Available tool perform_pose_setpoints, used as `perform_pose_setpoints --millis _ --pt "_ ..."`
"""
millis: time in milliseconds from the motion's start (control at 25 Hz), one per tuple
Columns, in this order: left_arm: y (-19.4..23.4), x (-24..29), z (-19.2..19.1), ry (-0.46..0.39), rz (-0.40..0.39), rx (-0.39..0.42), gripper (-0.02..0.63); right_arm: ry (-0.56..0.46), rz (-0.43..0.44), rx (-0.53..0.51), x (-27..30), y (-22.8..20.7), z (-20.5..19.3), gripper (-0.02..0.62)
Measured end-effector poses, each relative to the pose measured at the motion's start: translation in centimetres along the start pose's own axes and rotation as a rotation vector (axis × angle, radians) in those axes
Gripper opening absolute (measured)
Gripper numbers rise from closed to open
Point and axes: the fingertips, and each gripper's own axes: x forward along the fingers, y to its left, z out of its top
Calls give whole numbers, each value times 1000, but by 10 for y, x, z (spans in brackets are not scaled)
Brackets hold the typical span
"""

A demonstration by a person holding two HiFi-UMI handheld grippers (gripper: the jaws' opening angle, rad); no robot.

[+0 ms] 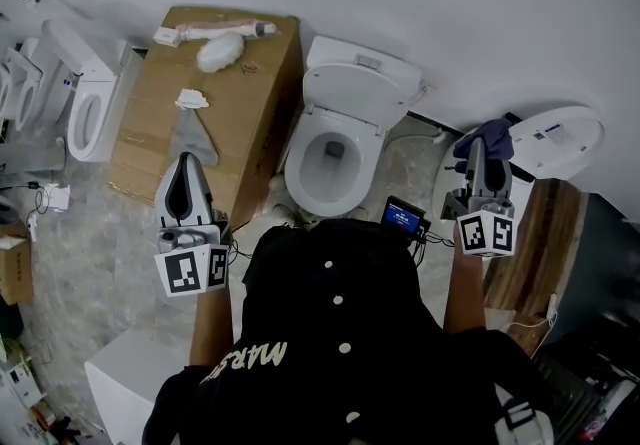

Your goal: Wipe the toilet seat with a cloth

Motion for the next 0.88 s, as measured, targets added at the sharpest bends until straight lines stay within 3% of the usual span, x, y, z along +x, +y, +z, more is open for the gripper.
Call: perform_pose_setpoints --millis 880 --pt "-5 13 2 -5 -17 4 7 21 33 -27 12 15 -8 84"
